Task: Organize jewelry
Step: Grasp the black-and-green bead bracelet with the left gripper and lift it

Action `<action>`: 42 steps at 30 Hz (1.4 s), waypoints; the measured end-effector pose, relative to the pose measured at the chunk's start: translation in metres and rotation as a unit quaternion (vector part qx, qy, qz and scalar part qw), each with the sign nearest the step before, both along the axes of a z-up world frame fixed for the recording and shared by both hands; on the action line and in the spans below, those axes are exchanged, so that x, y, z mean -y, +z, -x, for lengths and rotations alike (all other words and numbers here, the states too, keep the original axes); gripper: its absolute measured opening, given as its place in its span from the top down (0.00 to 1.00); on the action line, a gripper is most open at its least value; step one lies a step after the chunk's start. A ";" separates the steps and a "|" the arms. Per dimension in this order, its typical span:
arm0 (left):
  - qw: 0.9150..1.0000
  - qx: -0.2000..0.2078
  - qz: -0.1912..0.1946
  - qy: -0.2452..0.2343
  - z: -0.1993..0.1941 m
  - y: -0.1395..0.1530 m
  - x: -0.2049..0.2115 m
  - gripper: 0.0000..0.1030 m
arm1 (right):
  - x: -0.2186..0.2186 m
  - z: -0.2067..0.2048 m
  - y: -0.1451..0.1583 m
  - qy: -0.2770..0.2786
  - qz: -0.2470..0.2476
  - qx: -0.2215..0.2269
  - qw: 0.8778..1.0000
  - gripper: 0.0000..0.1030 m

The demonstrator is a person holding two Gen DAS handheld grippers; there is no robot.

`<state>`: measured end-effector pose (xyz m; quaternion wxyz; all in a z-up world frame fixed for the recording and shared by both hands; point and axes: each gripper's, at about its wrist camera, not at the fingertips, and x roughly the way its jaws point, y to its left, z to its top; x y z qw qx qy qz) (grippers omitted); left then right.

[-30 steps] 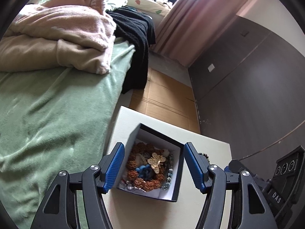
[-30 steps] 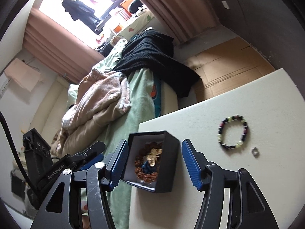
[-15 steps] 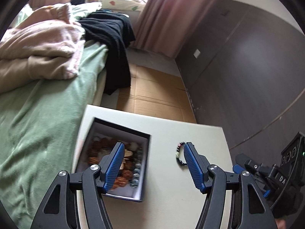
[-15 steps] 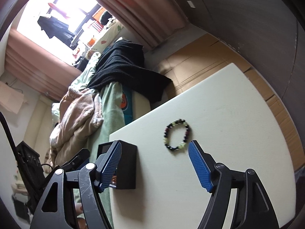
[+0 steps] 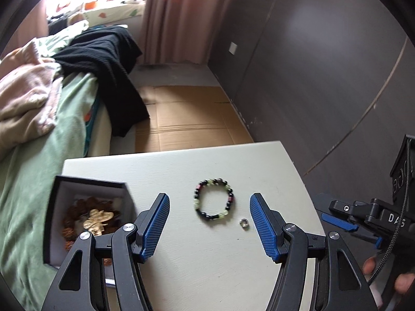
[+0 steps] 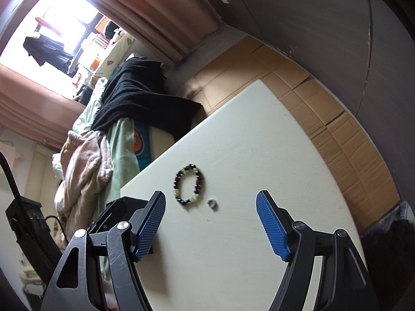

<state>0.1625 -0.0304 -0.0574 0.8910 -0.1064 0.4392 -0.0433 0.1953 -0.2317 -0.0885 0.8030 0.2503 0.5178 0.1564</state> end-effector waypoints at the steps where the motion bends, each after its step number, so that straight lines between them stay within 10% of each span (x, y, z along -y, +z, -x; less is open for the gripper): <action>1: 1.000 -0.001 -0.004 -0.004 -0.002 -0.001 0.004 0.36 | 0.003 -0.001 -0.001 -0.002 0.002 -0.003 1.000 0.29; 26: 0.988 -0.126 -0.080 -0.044 -0.078 -0.080 0.063 0.77 | 0.054 -0.019 -0.016 -0.036 0.012 -0.044 0.998 0.29; 29: 0.988 -0.119 -0.089 -0.033 -0.074 -0.078 0.065 0.93 | 0.053 -0.020 -0.018 -0.032 0.011 -0.047 0.998 0.29; 42: 0.996 -0.082 -0.022 0.005 -0.021 -0.037 0.029 0.93 | 0.036 -0.018 -0.012 -0.011 0.007 -0.031 0.999 0.29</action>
